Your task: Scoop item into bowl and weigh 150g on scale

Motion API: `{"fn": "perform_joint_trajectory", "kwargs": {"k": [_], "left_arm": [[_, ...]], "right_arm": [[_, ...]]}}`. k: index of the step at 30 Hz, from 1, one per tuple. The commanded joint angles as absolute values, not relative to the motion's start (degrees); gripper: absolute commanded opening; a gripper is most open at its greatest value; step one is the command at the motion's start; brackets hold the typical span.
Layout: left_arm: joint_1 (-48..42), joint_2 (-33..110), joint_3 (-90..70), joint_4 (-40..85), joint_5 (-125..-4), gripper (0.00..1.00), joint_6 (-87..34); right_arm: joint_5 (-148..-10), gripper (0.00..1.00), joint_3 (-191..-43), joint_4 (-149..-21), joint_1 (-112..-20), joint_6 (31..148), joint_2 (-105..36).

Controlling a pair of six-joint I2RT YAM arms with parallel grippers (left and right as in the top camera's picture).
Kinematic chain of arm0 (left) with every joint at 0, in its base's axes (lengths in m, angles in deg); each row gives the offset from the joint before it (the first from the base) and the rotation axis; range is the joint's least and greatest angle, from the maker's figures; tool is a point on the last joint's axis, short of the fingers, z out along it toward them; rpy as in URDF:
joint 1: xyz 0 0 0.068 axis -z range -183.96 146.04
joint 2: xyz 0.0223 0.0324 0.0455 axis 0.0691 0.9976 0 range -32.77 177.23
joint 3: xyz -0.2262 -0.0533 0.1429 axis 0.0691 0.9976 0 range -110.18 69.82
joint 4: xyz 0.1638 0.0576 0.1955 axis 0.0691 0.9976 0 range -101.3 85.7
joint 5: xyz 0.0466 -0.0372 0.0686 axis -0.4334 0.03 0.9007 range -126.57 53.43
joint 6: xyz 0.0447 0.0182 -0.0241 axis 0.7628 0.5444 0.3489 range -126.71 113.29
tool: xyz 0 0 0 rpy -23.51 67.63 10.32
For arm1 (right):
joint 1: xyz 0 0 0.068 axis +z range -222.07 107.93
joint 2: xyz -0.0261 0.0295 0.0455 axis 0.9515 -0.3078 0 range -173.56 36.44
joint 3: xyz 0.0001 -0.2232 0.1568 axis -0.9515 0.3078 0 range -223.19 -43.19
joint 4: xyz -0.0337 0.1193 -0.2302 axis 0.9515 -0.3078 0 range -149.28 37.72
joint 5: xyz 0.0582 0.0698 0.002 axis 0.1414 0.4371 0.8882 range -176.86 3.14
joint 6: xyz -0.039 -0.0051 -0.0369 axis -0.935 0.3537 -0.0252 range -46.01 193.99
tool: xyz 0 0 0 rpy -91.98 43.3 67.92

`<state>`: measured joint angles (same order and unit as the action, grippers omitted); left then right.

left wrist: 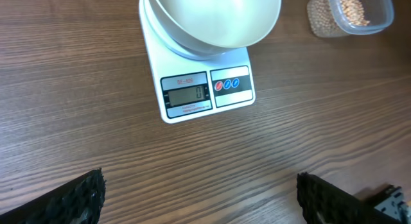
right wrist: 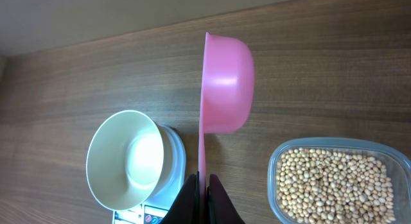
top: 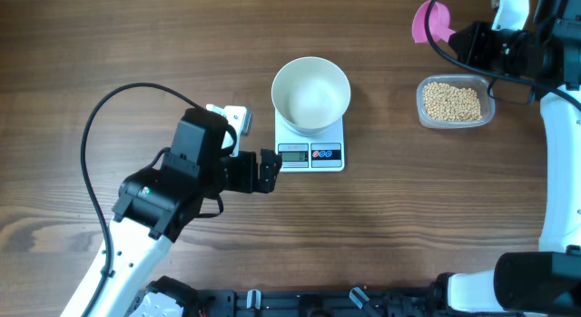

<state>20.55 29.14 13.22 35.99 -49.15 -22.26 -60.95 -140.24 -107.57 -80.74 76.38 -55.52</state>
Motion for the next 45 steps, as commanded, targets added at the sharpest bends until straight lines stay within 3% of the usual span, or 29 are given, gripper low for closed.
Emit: {"fn": "perform_joint_trajectory", "kwargs": {"k": [1, 12, 45], "left_arm": [[19.4, 29.3, 13.8, 36.0, -51.8, 1.0, -20.4], [22.4, 29.3, 13.8, 35.9, -44.6, 1.0, -22.6], [22.7, 29.3, 13.8, 35.9, -44.6, 1.0, -22.6]], "right_arm": [[-60.5, 0.04, -140.3, -107.4, -80.6, 77.0, -56.0], [-60.5, 0.04, -140.3, -107.4, -80.6, 77.1, -56.0], [-60.5, 0.04, -140.3, -111.0, -80.6, 72.6, -56.0]]}}
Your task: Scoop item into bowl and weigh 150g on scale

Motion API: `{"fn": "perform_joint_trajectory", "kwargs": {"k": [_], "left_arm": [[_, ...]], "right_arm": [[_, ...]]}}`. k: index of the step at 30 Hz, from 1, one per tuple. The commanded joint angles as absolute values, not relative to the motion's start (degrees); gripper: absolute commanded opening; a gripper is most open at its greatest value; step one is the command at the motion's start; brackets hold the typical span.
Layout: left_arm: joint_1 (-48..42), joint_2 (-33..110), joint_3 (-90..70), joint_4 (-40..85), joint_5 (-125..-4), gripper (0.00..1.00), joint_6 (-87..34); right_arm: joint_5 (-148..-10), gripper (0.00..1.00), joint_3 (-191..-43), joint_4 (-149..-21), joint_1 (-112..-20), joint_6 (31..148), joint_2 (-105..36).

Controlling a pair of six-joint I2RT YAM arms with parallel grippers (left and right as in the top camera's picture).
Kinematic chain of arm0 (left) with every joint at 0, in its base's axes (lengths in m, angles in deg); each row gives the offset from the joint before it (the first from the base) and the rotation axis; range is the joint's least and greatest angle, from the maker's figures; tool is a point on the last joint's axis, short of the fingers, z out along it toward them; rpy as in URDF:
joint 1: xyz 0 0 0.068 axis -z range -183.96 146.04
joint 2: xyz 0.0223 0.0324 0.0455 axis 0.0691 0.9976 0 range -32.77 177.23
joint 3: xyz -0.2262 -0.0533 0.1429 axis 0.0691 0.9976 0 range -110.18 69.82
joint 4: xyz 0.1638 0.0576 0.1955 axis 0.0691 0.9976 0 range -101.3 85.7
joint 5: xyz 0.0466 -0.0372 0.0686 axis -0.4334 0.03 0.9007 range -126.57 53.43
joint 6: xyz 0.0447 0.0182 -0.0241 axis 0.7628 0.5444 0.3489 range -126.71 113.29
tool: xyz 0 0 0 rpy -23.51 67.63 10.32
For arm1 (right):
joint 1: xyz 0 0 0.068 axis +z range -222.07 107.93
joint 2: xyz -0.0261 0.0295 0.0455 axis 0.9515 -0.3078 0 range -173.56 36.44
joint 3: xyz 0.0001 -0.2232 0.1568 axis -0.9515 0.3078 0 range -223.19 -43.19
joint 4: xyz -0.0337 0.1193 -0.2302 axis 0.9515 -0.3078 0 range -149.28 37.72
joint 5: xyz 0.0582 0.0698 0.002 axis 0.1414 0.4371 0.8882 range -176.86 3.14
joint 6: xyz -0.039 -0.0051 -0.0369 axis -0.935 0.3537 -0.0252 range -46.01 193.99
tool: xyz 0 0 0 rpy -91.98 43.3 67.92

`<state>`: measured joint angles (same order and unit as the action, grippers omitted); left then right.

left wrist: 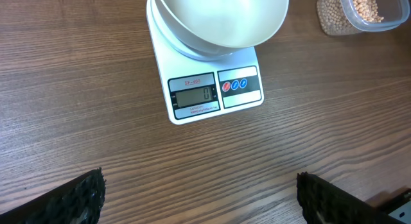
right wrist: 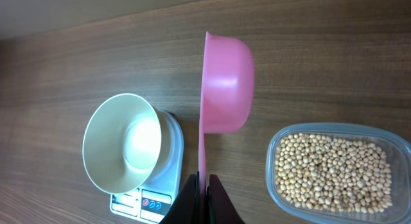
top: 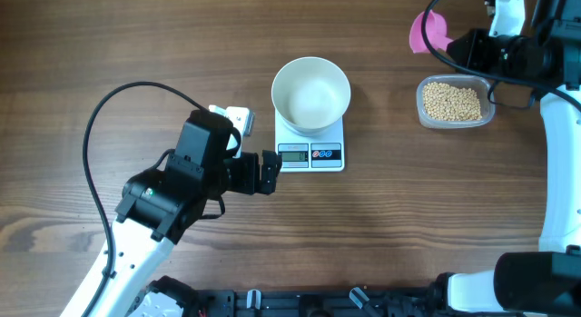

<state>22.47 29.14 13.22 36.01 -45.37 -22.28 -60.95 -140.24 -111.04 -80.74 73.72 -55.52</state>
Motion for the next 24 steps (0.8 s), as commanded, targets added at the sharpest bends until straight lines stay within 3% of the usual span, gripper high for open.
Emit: {"fn": "perform_joint_trajectory", "kwargs": {"k": [1, 20, 24], "left_arm": [[22.7, 29.3, 13.8, 35.9, -44.6, 1.0, -22.6], [22.7, 29.3, 13.8, 35.9, -44.6, 1.0, -22.6], [22.7, 29.3, 13.8, 35.9, -44.6, 1.0, -22.6]], "right_arm": [[-60.5, 0.04, -140.3, -111.1, -80.6, 72.5, -56.0], [-64.6, 0.04, -140.3, -108.1, -80.6, 74.3, -56.0], [-68.7, 0.04, -140.4, -107.0, -80.8, 83.7, -55.7]]}}
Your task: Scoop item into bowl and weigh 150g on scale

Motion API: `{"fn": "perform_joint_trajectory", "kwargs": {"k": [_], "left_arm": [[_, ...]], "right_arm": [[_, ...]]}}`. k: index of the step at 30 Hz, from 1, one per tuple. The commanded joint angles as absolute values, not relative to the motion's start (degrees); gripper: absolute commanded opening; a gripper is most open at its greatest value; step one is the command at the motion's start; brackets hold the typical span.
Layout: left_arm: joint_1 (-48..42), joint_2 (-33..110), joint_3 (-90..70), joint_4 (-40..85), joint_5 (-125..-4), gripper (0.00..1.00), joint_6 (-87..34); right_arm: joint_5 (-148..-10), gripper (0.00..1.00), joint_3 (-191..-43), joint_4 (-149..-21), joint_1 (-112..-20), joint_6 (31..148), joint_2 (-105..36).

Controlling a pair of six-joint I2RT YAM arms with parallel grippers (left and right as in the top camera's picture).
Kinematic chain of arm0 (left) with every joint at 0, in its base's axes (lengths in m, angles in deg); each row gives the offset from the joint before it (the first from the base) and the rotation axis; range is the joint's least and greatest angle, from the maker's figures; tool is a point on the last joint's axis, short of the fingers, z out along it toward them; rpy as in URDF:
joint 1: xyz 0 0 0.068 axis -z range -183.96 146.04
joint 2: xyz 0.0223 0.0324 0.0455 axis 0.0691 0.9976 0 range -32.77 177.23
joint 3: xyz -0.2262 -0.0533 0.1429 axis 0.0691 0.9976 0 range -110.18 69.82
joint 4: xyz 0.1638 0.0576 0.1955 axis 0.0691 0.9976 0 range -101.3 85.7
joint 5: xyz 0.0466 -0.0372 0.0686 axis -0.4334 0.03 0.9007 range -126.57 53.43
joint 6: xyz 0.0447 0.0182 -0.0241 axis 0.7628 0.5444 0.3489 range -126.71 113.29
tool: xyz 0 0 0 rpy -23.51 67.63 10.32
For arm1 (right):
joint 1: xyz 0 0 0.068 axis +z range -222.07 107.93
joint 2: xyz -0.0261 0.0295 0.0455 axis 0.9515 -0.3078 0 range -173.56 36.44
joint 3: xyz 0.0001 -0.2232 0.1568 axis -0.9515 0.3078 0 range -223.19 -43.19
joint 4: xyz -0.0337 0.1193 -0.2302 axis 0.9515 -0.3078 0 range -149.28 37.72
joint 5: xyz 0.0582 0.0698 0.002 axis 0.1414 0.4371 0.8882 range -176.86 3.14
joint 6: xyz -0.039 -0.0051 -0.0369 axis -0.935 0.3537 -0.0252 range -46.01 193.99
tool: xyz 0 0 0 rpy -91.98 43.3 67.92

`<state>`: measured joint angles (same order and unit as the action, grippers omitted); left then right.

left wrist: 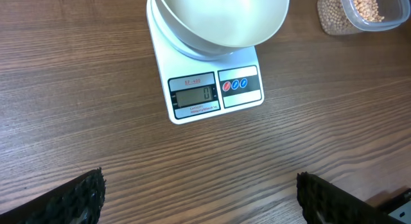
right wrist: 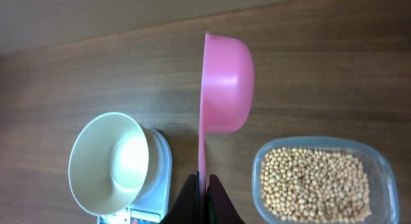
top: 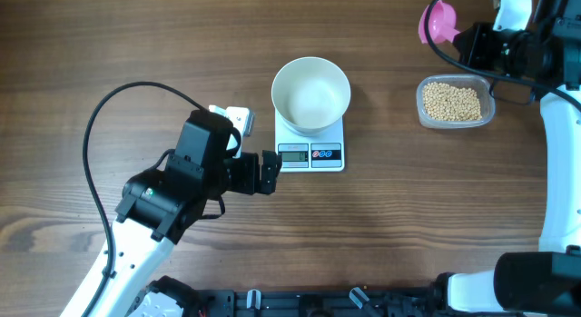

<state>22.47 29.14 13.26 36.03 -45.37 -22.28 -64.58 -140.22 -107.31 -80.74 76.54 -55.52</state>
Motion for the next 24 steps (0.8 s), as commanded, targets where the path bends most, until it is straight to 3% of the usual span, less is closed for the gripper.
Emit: {"fn": "perform_joint_trajectory", "kwargs": {"k": [1, 4, 7, 11, 24], "left_arm": [[22.7, 29.3, 13.8, 35.9, -44.6, 1.0, -22.6], [22.7, 29.3, 13.8, 35.9, -44.6, 1.0, -22.6], [22.7, 29.3, 13.8, 35.9, -44.6, 1.0, -22.6], [22.7, 29.3, 13.8, 35.9, -44.6, 1.0, -22.6], [22.7, 29.3, 13.8, 35.9, -44.6, 1.0, -22.6]], "right_arm": [[-70.4, 0.04, -140.4, -107.4, -81.1, 84.6, -55.1], [-79.9, 0.04, -140.4, -109.0, -81.4, 81.2, -54.4], [-81.3, 0.04, -140.4, -115.0, -81.4, 70.2, -54.4], [-87.4, 0.04, -140.3, -121.0, -81.4, 64.9, -54.6], [-89.5, 0.04, -140.2, -121.5, -81.4, 61.9, -61.1]]}}
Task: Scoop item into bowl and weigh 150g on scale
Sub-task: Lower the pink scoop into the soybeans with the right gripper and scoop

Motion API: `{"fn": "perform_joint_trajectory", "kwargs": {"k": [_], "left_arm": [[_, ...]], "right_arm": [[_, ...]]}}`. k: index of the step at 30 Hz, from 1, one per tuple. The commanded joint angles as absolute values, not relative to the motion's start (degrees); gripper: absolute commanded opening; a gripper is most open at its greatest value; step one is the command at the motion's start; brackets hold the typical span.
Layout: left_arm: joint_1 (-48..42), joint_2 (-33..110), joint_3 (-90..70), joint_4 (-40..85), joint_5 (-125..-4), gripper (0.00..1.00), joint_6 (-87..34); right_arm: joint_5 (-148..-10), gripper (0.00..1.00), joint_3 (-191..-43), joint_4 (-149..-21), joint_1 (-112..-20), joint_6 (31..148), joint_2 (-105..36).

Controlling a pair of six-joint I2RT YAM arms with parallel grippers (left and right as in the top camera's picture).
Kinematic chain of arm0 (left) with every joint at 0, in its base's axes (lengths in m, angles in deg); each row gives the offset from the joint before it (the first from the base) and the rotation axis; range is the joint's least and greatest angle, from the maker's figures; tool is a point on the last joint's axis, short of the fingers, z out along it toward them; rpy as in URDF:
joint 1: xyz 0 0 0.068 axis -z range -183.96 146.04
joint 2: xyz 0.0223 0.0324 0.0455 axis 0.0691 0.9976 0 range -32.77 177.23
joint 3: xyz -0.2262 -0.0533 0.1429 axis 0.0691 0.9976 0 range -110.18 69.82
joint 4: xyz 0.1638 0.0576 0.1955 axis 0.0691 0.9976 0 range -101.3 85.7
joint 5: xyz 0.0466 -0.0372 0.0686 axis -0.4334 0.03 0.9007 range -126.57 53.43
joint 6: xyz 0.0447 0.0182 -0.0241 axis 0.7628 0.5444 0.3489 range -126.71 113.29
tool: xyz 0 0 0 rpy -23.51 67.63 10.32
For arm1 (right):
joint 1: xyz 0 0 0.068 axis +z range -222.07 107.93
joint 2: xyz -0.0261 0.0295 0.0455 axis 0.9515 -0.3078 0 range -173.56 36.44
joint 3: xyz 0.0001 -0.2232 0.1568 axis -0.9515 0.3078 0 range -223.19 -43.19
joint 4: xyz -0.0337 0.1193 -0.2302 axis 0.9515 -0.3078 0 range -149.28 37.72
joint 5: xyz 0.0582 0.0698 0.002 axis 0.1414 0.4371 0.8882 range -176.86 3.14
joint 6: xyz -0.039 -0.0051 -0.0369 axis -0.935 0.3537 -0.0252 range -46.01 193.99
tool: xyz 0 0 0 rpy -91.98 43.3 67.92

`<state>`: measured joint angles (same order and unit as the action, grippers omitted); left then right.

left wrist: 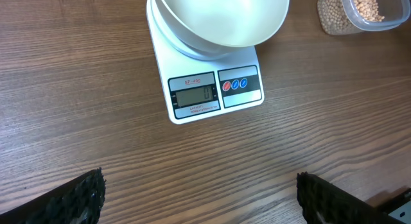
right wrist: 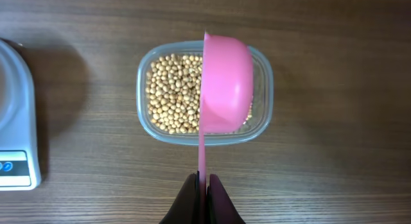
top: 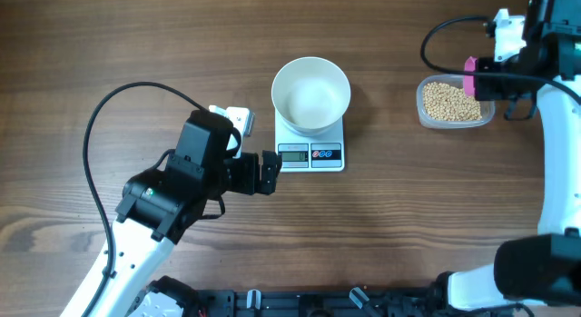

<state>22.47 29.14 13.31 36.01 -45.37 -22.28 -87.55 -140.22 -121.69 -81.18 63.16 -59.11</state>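
A white bowl point(top: 311, 92) stands empty on the white scale point(top: 310, 153), whose display point(left wrist: 192, 94) reads 0. At the right, a clear tub of soybeans point(top: 451, 102) rests on the table. My right gripper point(right wrist: 202, 183) is shut on the handle of a pink scoop point(right wrist: 225, 86), which hangs directly over the tub point(right wrist: 170, 89) with its cup turned on its side. My left gripper point(left wrist: 199, 195) is open just left of the scale's front, low over bare wood, holding nothing.
A small white object point(top: 232, 116) lies left of the scale, partly under the left arm. A black cable point(top: 109, 113) loops over the table's left half. The wooden table point(top: 399, 217) stretches bare in front of the scale.
My right gripper has moved the pink scoop from beyond the tub's far left corner to directly over the soybeans. The left arm, bowl and scale are unchanged.
My right gripper held the pink scoop on edge behind the tub, between bowl and beans, through all earlier moments with small shifts. The left gripper moved slightly, then stayed open near the scale. The scale read 0 throughout. Now the scoop hangs over the tub.
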Motion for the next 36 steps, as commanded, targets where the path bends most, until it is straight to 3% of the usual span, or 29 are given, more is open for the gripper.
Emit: {"fn": "perform_joint_trajectory", "kwargs": {"k": [1, 16, 26, 36], "left_arm": [[22.7, 29.3, 13.8, 35.9, -44.6, 1.0, -22.6], [22.7, 29.3, 13.8, 35.9, -44.6, 1.0, -22.6], [22.7, 29.3, 13.8, 35.9, -44.6, 1.0, -22.6], [22.7, 29.3, 13.8, 35.9, -44.6, 1.0, -22.6]], "right_arm": [[-90.1, 0.04, -140.2, -121.3, -81.4, 62.0, -61.9], [-89.7, 0.04, -137.4, -119.2, -81.6, 62.2, -70.5], [-78.0, 0.04, -135.5, -118.5, -82.1, 62.0, -70.5], [-62.4, 0.04, -134.1, -119.0, -92.4, 60.2, -70.5]]}}
